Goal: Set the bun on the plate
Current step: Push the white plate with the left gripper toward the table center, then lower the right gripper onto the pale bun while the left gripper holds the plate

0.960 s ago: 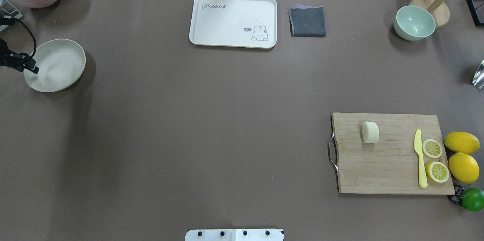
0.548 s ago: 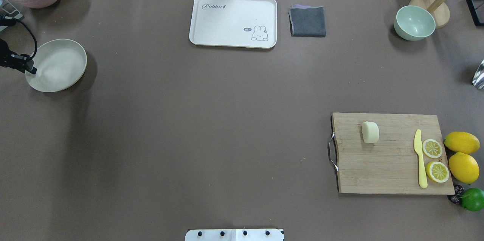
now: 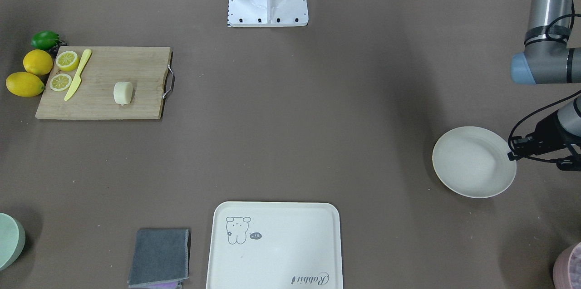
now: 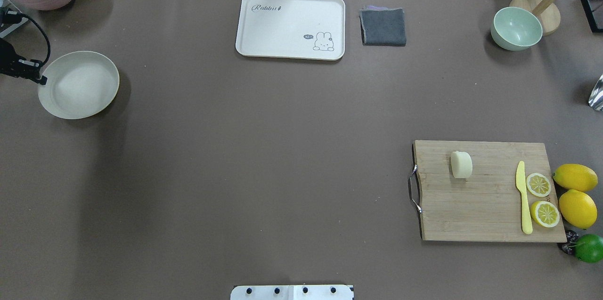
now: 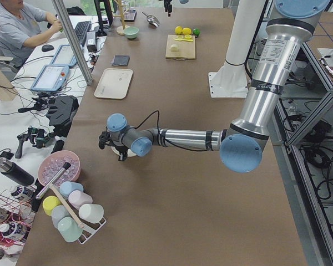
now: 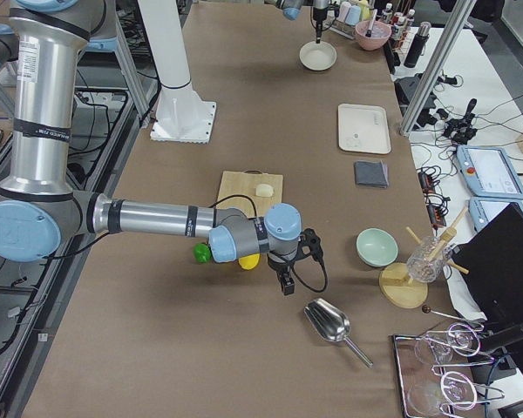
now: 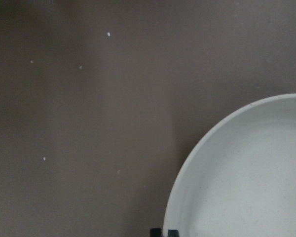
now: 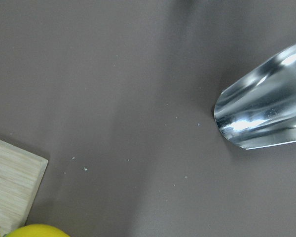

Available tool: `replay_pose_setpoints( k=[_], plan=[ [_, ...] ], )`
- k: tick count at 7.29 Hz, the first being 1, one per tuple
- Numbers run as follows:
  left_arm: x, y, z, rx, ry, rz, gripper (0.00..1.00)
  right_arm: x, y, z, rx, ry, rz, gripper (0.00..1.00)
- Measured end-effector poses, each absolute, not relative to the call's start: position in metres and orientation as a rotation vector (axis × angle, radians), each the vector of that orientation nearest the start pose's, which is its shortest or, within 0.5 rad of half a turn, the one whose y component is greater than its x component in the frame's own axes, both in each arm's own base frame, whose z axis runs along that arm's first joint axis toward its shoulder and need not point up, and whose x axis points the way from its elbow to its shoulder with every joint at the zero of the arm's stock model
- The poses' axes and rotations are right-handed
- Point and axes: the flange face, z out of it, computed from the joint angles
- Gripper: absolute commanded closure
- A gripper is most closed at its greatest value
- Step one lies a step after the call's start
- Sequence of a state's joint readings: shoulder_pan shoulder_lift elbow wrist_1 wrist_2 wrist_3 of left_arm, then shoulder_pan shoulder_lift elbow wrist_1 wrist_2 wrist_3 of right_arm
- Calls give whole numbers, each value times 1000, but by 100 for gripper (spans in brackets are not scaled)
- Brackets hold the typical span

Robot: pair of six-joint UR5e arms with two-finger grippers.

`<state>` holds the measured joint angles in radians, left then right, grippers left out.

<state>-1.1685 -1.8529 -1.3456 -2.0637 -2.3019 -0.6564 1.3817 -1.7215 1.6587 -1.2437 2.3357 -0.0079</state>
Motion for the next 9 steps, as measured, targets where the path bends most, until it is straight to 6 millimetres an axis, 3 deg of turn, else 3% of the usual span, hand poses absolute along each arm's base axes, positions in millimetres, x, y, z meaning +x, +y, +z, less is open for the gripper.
replay_pose_setpoints(
  k=[1,2,5,7,8,9],
  plan=[
    [212,-597,507,74,913,-68,100,-32,-451,627,183,-794,-248,0],
    [250,-576,458,49,953,-88,100,-55,-453,597,172,-812,-204,0],
    [400,-507,333,-16,1032,-166,100,-148,-446,508,121,-871,-120,1],
    [488,-457,275,-31,1063,-199,100,-214,-436,477,80,-870,-95,0],
    [517,-435,259,-29,1071,-210,100,-240,-430,470,71,-860,-96,1],
    [533,-421,252,-32,1073,-216,100,-257,-423,467,65,-849,-96,1]
  ],
)
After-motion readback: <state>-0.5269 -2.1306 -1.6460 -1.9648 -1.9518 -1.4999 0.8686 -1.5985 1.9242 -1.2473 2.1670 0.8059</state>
